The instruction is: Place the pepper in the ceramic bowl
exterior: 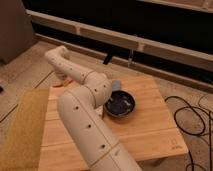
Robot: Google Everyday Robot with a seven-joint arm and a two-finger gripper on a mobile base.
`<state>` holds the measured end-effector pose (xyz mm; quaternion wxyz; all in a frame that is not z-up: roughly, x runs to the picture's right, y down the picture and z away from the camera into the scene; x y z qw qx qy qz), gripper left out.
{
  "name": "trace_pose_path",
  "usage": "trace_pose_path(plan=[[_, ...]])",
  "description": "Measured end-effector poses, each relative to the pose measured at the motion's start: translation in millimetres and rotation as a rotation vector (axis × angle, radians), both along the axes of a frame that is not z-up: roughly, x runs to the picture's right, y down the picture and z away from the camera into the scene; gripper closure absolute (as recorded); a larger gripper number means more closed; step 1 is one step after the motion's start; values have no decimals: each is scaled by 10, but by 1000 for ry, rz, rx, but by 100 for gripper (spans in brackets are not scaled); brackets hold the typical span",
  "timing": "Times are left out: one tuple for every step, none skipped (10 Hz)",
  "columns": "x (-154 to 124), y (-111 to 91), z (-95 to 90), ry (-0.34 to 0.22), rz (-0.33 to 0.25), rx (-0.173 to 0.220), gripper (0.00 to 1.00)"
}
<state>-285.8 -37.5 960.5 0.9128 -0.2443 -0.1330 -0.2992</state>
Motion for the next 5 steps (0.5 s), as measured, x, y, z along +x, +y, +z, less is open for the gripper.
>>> trace_pose_path(plan=[[38, -8, -137, 19, -17, 10, 100], [119, -24, -238, 50, -22, 18, 100], [392, -68, -400, 140, 0, 21, 100], [717, -90, -532, 238, 42, 7, 100], [969, -91, -637, 311, 81, -7, 100]])
